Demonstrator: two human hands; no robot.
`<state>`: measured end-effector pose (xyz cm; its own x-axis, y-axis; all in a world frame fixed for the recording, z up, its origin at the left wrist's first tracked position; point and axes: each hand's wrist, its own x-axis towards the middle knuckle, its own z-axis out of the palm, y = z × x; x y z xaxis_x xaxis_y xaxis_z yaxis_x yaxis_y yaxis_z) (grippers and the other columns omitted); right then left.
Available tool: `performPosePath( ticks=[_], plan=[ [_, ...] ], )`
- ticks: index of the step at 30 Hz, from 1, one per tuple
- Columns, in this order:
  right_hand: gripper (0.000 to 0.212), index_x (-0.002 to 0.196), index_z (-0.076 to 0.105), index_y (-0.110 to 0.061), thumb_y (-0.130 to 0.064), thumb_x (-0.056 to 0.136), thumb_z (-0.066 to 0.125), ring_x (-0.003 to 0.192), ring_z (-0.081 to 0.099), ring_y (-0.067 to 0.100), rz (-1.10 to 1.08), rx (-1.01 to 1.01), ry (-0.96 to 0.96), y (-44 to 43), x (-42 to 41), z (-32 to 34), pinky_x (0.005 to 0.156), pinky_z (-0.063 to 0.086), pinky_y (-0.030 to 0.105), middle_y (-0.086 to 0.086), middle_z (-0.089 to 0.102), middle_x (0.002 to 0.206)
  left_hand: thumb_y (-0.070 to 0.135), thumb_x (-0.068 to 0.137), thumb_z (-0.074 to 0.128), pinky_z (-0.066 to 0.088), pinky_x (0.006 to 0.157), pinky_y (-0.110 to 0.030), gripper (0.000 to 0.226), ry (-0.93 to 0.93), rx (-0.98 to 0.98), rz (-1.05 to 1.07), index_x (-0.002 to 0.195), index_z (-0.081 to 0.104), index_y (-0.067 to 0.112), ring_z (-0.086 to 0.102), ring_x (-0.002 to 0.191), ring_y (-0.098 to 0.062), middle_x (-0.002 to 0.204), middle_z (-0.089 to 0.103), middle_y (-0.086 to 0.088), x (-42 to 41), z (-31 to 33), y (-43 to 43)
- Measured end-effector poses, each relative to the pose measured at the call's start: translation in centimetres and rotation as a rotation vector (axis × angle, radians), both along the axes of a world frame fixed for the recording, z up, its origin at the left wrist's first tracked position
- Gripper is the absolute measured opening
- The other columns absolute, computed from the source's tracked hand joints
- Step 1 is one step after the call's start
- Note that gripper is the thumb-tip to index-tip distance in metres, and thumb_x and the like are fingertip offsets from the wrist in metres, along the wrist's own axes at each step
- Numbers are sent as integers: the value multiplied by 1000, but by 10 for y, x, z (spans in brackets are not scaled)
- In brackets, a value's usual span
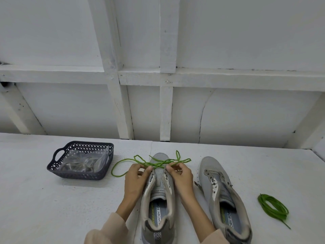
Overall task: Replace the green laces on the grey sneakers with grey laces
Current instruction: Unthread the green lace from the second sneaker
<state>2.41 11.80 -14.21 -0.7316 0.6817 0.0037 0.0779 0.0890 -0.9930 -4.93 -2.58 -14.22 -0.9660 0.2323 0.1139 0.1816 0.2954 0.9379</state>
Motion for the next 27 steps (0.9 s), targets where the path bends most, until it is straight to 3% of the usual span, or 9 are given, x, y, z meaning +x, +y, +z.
performPosePath(
  ticks=[2, 6, 9, 12, 17, 22, 24, 27],
  plan=[
    [10, 77, 68, -20, -21, 86, 72, 75, 64, 16, 5, 20, -17, 2, -2, 0, 76, 51, 38, -4, 71, 77, 26, 90, 67, 44, 62, -30, 17, 18, -35, 14, 78, 61, 16, 57, 66, -15, 80, 64, 2, -3, 1, 0],
    [15, 80, 60, -17, -20, 95, 60, 64, 54, 12, -70, -108, 43, 3, -1, -7, 67, 43, 39, -4, 67, 72, 25, 98, 55, 51, 62, -44, 19, -116, 162, 112, 86, 57, 10, 57, 60, -20, 67, 62, -4, -1, 5, 0],
    [9, 82, 65, -17, -23, 88, 70, 75, 63, 15, -22, -79, 40, 0, 0, -2, 75, 49, 35, -4, 70, 80, 36, 93, 62, 50, 64, -40, 23, -72, 82, 44, 83, 61, 16, 58, 64, -16, 75, 66, -1, 1, 2, -1],
    [10, 77, 69, -17, -22, 84, 74, 78, 67, 19, 14, -32, 7, 2, -2, 0, 75, 52, 38, -1, 72, 78, 31, 89, 69, 48, 64, -31, 17, 5, -11, 1, 80, 64, 17, 60, 71, -17, 84, 66, 2, 0, 2, -1],
    [15, 81, 58, -20, -26, 95, 60, 69, 61, 16, -114, -103, 37, 4, -2, -10, 69, 47, 46, -3, 71, 77, 30, 96, 58, 51, 63, -45, 21, -103, 152, 105, 84, 58, 13, 57, 62, -18, 71, 64, -2, 1, 7, 0],
    [11, 79, 67, -21, -27, 83, 75, 77, 67, 17, -21, -34, 17, -2, -1, -5, 76, 53, 38, -4, 72, 79, 31, 88, 69, 45, 66, -25, 14, 15, -31, -11, 83, 64, 19, 60, 75, -12, 87, 66, 7, 2, 5, 1],
    [16, 73, 63, -20, -23, 87, 71, 66, 62, 16, -35, -29, 15, 0, -3, -5, 69, 49, 40, -4, 69, 70, 27, 91, 66, 47, 64, -32, 14, 5, -13, 13, 80, 62, 19, 60, 70, -14, 83, 67, 5, -1, 7, 1],
    [18, 80, 56, -16, -22, 96, 58, 61, 57, 14, -130, -122, 61, 3, -3, -9, 65, 45, 43, -3, 70, 69, 27, 96, 59, 52, 61, -44, 17, -96, 129, 96, 84, 58, 15, 59, 63, -19, 75, 65, -2, 0, 9, 0]
  ],
)
